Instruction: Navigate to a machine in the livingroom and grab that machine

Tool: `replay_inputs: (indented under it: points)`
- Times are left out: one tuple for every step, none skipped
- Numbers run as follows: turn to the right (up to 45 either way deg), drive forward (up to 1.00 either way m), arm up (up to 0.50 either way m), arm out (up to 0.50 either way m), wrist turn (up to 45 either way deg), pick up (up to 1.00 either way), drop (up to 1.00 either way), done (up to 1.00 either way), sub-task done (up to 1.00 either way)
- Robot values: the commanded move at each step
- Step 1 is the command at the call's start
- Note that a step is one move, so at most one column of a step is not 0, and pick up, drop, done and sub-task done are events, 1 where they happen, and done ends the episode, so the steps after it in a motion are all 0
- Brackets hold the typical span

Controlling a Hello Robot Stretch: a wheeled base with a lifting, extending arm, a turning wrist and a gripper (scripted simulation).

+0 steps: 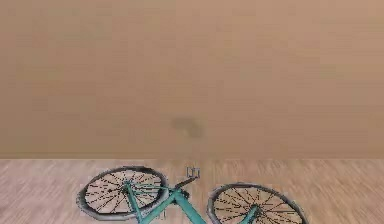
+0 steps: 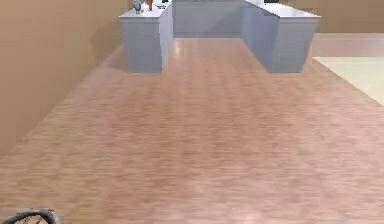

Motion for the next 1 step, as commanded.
replay_inputs:
  points:
    - [-45.0,0.0,0.0,0.0,0.0,0.0,0.0,0.0,0.0]
